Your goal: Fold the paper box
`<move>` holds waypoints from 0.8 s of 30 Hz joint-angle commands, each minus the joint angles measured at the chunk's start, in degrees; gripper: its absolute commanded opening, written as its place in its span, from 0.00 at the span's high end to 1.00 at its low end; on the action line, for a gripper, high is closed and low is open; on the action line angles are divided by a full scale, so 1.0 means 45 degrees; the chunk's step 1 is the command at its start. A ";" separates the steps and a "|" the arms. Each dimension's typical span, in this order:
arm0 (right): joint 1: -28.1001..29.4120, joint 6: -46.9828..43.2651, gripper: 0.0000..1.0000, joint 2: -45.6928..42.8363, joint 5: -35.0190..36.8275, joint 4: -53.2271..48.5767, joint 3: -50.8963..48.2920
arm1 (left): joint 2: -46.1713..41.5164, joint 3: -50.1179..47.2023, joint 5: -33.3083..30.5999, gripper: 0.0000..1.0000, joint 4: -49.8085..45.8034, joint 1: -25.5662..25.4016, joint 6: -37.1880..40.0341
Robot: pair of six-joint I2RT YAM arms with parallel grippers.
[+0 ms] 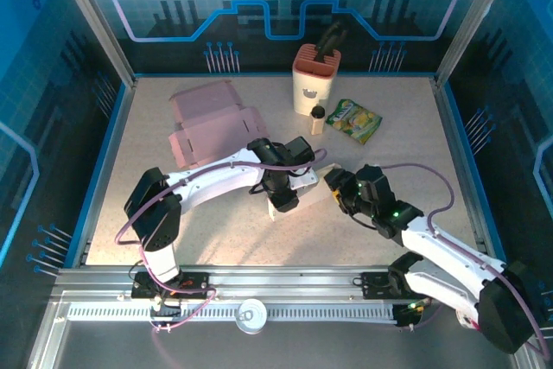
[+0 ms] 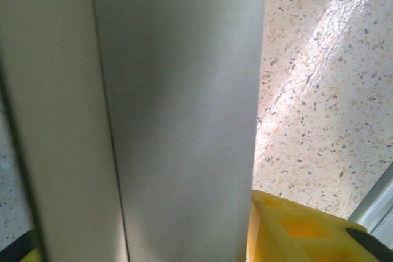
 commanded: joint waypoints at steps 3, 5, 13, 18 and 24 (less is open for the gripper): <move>0.0156 0.0650 0.56 0.0588 0.0771 -0.1833 0.0367 | -0.0480 -0.0367 -0.0400 0.55 0.0424 0.0065 0.0137; 0.0205 0.0718 0.63 0.0713 0.0927 -0.2235 0.0397 | -0.0604 -0.0467 -0.0477 0.55 0.0578 0.0065 0.0135; 0.0447 0.0777 0.73 0.1149 0.1330 -0.3256 0.0869 | -0.0929 -0.0756 -0.0772 0.57 0.1013 0.0065 0.0069; 0.0557 0.0921 0.80 0.1598 0.1501 -0.3914 0.1110 | -0.1127 -0.0935 -0.0856 0.56 0.1366 0.0060 0.0102; 0.0626 0.0460 0.73 0.1144 0.1703 -0.4155 0.1369 | -0.1166 -0.1052 -0.0860 0.66 0.1394 0.0065 0.0240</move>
